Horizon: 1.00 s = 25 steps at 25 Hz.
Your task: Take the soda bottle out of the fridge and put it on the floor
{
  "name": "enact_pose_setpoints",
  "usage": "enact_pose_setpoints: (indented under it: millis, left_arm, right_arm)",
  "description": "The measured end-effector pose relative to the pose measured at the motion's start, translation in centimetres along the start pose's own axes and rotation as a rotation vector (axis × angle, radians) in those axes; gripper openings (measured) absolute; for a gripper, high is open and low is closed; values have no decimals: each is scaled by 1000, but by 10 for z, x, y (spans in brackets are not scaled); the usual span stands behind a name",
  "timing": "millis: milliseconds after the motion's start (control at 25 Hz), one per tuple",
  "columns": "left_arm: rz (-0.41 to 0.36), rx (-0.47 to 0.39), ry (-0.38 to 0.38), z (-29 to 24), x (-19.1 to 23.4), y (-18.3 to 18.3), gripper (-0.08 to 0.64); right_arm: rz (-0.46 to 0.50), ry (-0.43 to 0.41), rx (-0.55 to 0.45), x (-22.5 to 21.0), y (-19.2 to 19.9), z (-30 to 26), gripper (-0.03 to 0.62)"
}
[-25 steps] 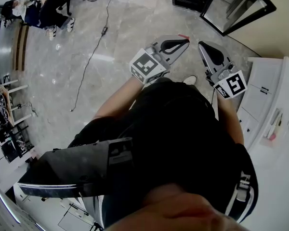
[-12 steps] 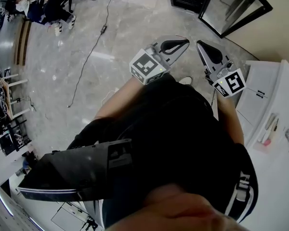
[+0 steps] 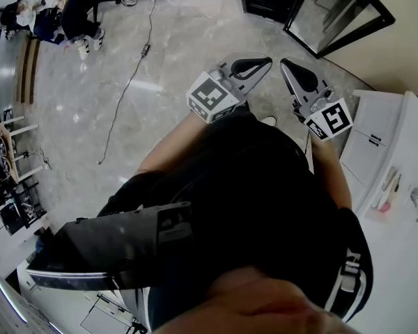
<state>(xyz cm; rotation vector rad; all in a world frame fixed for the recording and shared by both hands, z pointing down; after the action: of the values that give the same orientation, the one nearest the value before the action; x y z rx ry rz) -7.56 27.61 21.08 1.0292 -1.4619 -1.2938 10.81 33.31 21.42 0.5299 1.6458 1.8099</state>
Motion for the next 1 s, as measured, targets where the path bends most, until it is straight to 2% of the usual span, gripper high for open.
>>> enact_pose_setpoints:
  millis: [600,800,1000]
  left_arm:
    - [35,-24,93,-12,165,-8,0]
    - [41,-2,131,-6,202,-9,0]
    - [36,-8,133,-6,228,-9,0]
  right_arm:
    - [13,85,82,-67,16,-126,14]
    - [17,123,88,-78,20,-160,14]
    - [11,139,90,-89,24,-178,15]
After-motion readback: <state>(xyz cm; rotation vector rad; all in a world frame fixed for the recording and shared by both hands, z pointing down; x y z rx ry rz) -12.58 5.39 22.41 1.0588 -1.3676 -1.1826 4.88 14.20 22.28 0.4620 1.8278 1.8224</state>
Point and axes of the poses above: the fingertips, and each gripper's own axes: z backward along the fingers, x to its left, y out of its underside, the point moved 10 cm from there along z, backward along the fingers, and after that the axes turned 5 degrees about -x, right-handed, at the moved point
